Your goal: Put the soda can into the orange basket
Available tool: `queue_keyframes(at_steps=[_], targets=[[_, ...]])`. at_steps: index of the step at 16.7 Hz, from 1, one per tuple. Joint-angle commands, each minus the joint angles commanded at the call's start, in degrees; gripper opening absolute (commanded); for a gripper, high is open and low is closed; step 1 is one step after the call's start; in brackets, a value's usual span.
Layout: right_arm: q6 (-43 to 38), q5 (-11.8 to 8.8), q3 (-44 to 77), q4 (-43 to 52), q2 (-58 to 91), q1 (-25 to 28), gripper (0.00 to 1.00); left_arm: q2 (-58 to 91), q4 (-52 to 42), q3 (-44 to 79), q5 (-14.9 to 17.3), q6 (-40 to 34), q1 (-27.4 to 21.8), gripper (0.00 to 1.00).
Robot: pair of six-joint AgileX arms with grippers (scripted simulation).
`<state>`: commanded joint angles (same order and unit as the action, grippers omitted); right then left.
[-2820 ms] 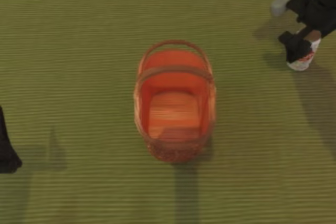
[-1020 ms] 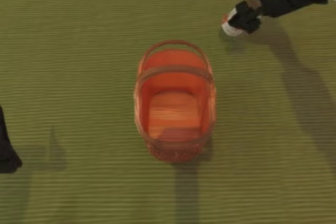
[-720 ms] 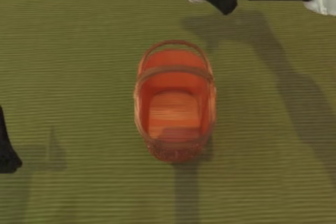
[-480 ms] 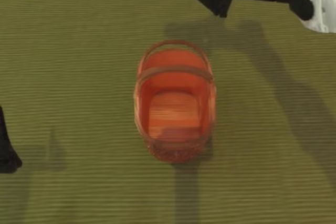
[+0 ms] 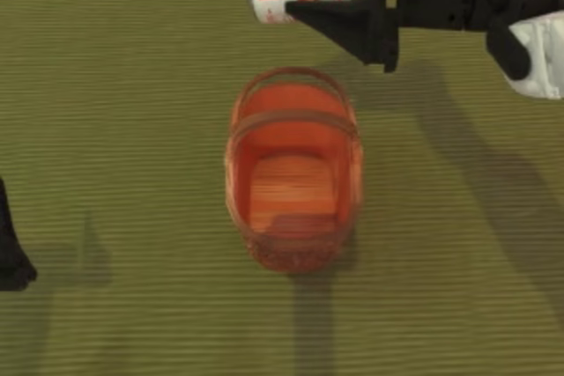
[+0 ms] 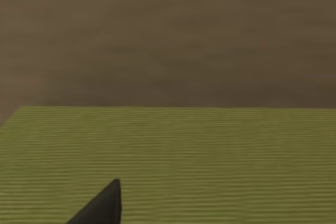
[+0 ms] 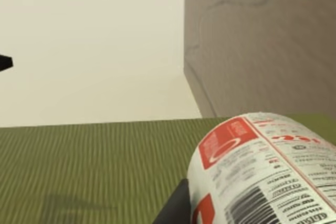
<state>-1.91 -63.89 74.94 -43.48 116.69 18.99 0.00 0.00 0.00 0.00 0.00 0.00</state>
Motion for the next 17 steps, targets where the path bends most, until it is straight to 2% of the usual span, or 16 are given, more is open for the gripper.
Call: queue_keyframes(at_steps=[6, 13, 17], targets=[[0.0, -0.1, -0.1, -0.9, 1.1, -0.2, 0.00, 0.0, 0.0, 0.0, 0.0, 0.0, 0.0, 1.00], [0.3, 0.2, -4.6, -16.8, 12.0, 0.2, 0.00, 0.0, 0.0, 0.0, 0.0, 0.0, 0.0, 1.00], [0.2, 0.2, -5.5, -18.6, 13.5, 0.3, 0.00, 0.0, 0.0, 0.0, 0.0, 0.0, 0.0, 1.00]])
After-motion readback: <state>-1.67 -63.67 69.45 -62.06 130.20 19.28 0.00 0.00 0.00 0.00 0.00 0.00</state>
